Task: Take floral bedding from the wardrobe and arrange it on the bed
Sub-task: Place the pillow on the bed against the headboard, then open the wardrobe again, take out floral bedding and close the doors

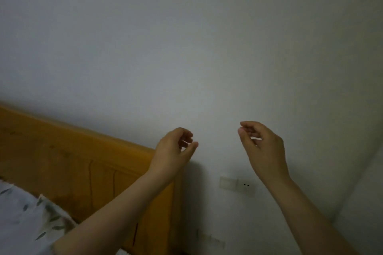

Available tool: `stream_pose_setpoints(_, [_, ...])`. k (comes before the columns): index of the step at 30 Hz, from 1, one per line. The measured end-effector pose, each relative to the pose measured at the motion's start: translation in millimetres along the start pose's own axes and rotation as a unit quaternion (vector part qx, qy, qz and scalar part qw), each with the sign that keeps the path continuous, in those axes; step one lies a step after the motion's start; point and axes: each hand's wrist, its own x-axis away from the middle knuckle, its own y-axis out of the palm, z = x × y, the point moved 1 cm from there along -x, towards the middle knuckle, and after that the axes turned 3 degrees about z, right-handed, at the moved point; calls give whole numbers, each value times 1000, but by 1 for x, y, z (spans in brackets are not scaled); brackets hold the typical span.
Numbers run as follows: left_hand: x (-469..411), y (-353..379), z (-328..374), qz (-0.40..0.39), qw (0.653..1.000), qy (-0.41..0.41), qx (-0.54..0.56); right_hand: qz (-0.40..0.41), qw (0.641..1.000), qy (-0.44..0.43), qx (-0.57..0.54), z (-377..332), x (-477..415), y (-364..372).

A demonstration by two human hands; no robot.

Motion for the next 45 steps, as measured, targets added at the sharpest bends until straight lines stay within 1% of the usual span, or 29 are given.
stream_pose_setpoints(4, [-34,33,25,-31,997,59,24,48,998,9,26,4,-20,-27])
stream_pose_setpoints(7, [-64,55,41,-60,990,111,61,97,993,4,63,6,-38,-46])
stream_pose_setpoints(12, [-108,87,73,-106,968,179,138,191,974,0,125,-1,-64,-76])
stream_pose_setpoints(14, [-119,98,87,-121,960,194,163,216,964,-4,154,-7,-70,-88])
stream_pose_setpoints(18, [-134,132,129,-173,930,232,226,270,938,-3,216,-17,-76,-126])
stream_pose_setpoints(25, [-118,190,200,-233,875,274,324,337,893,-15,297,-35,-59,-200])
stream_pose_setpoints(28, [-103,215,230,-272,846,286,359,374,865,-13,334,-40,-44,-231])
stream_pose_setpoints(30, [-91,228,246,-290,827,294,382,382,850,-6,363,-44,-30,-245])
stream_pose_setpoints(34, [-61,251,281,-346,776,313,425,423,810,30,405,-55,2,-271])
stream_pose_setpoints(39, [-36,271,315,-399,714,348,458,474,738,64,476,-72,33,-287])
stream_pose_setpoints(45, [-23,295,333,-445,641,402,479,527,647,141,532,-69,58,-281])
